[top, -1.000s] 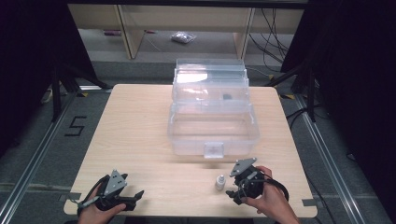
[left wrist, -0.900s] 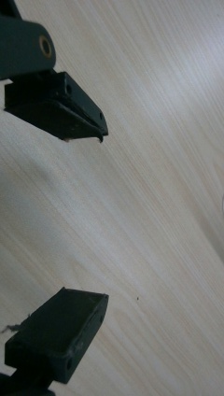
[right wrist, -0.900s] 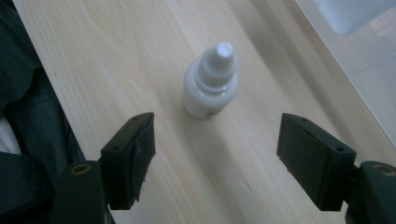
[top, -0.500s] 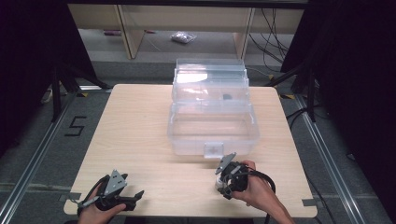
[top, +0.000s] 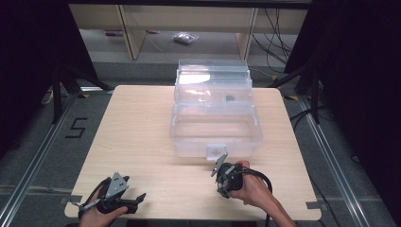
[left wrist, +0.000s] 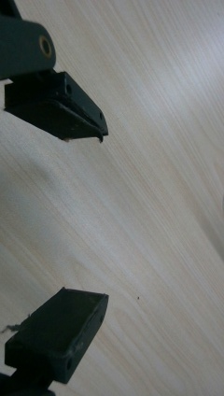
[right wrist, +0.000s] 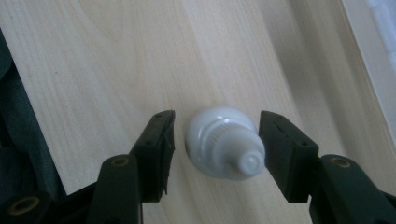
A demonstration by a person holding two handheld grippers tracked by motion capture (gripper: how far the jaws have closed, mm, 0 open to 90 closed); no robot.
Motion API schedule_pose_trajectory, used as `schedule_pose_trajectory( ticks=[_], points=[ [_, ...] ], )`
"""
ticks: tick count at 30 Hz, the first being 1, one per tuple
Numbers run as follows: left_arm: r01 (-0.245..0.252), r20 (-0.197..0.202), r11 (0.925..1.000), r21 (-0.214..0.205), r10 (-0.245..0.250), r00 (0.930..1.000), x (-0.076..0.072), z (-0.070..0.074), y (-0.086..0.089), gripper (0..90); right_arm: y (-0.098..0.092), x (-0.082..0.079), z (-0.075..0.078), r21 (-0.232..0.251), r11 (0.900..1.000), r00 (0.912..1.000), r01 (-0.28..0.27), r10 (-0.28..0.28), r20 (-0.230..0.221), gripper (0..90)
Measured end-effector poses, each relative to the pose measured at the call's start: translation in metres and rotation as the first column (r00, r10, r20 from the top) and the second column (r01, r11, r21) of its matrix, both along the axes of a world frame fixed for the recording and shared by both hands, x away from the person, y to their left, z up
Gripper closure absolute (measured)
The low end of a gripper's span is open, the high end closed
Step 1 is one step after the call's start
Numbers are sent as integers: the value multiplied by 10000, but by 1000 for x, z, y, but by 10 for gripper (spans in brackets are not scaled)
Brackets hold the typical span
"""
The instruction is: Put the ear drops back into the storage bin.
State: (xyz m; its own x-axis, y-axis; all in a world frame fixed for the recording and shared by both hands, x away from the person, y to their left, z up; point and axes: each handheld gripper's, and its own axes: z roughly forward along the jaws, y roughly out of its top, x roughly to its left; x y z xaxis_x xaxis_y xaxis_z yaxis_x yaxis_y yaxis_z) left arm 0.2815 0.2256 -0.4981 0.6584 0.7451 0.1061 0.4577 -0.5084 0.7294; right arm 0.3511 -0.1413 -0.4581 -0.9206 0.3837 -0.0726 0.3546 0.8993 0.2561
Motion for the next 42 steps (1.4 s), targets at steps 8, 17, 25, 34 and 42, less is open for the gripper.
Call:
schedule_pose_trajectory(
  ticks=[8,17,25,34,42],
  points=[
    [-11,-3,10000,-3,11,10000,0,0,0,159,2,0,1,-247,9995,9998,198,-198,-19,598],
    [47,-41,10000,38,-46,10000,1,0,0,159,-2,4,9,-234,9992,9991,-328,334,249,601],
    [67,-66,10000,35,-66,10000,1,0,1,159,-6,6,20,-170,9998,9999,-38,41,165,601],
    [45,-54,10000,26,-45,10000,1,0,0,159,-15,12,38,1,9994,9994,343,-343,8,601],
    [-15,-10,10000,41,15,10000,1,0,0,159,-22,19,51,296,9992,9995,250,-245,-176,601]
  ],
)
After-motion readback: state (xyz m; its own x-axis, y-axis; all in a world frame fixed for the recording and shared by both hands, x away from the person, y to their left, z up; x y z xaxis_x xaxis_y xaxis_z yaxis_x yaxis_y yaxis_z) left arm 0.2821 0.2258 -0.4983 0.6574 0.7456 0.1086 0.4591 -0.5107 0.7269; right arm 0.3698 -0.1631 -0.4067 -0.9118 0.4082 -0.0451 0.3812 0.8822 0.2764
